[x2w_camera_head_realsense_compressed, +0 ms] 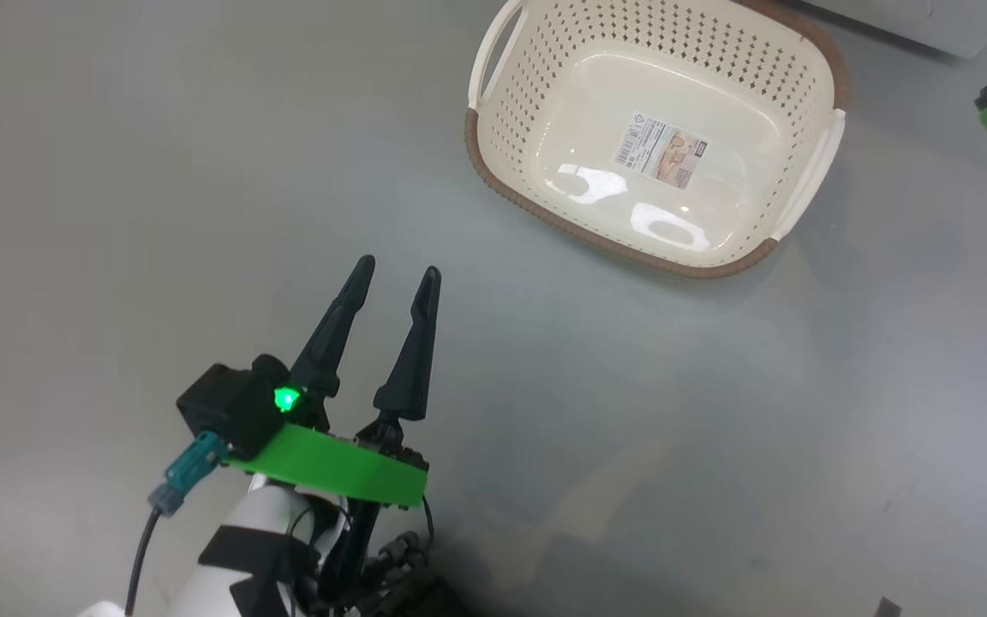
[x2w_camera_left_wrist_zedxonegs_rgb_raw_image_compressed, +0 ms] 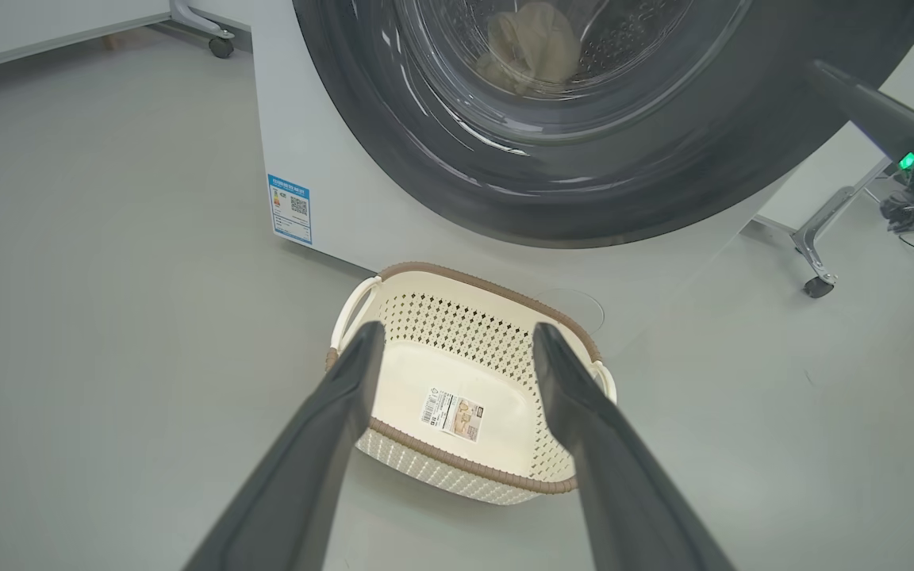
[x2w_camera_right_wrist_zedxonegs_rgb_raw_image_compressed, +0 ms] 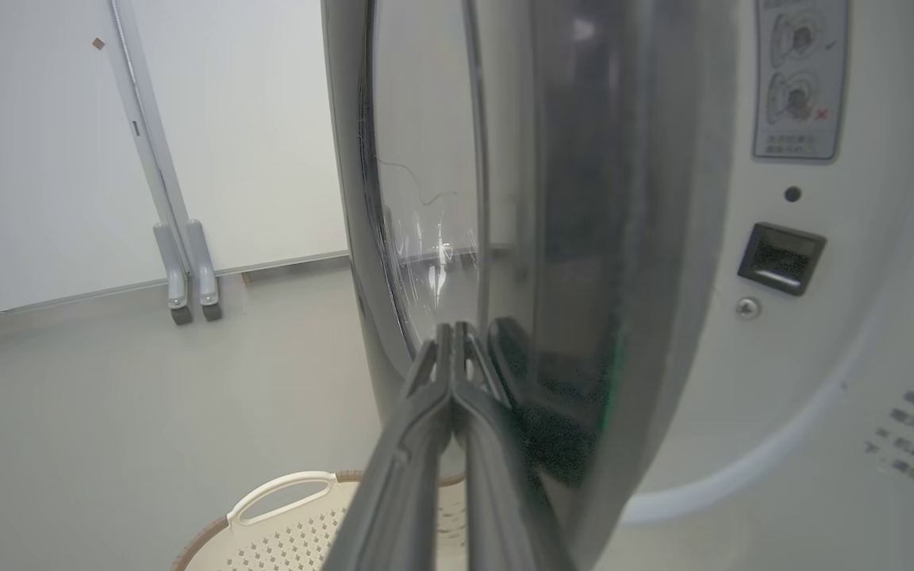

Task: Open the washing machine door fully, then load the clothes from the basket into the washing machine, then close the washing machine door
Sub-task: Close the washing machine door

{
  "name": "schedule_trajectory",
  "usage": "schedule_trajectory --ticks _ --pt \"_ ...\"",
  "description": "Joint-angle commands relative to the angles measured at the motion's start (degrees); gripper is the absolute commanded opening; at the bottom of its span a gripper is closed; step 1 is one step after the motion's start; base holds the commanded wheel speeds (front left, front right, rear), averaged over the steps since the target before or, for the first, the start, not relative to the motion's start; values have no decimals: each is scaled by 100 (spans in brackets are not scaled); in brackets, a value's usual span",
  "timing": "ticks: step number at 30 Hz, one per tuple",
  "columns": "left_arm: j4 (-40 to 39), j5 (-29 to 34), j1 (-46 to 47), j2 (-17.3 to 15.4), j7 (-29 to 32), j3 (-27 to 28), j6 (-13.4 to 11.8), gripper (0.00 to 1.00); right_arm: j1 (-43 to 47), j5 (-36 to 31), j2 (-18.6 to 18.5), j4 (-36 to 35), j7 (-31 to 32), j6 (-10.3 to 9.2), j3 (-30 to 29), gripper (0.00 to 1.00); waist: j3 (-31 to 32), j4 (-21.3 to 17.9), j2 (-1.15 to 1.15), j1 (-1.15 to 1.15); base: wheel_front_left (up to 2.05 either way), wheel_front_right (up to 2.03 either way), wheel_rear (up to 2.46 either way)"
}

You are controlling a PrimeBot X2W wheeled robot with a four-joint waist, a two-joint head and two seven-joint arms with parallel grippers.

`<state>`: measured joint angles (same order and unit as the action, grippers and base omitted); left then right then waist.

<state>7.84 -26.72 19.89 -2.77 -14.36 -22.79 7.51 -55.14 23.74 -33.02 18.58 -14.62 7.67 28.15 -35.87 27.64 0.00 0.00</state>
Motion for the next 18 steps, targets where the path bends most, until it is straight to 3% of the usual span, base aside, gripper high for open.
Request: schedule_trajectory --ticks 1,18 --pt "-175 16 13 -120 -63 147 -2 100 -122 49 -126 -86 -9 -19 27 0 -65 54 0 0 0 0 0" --pt "-200 -60 140 -30 -63 62 -2 100 -1504 -38 -583 720 93 -19 573 0 -363 269 0 0 0 0 0"
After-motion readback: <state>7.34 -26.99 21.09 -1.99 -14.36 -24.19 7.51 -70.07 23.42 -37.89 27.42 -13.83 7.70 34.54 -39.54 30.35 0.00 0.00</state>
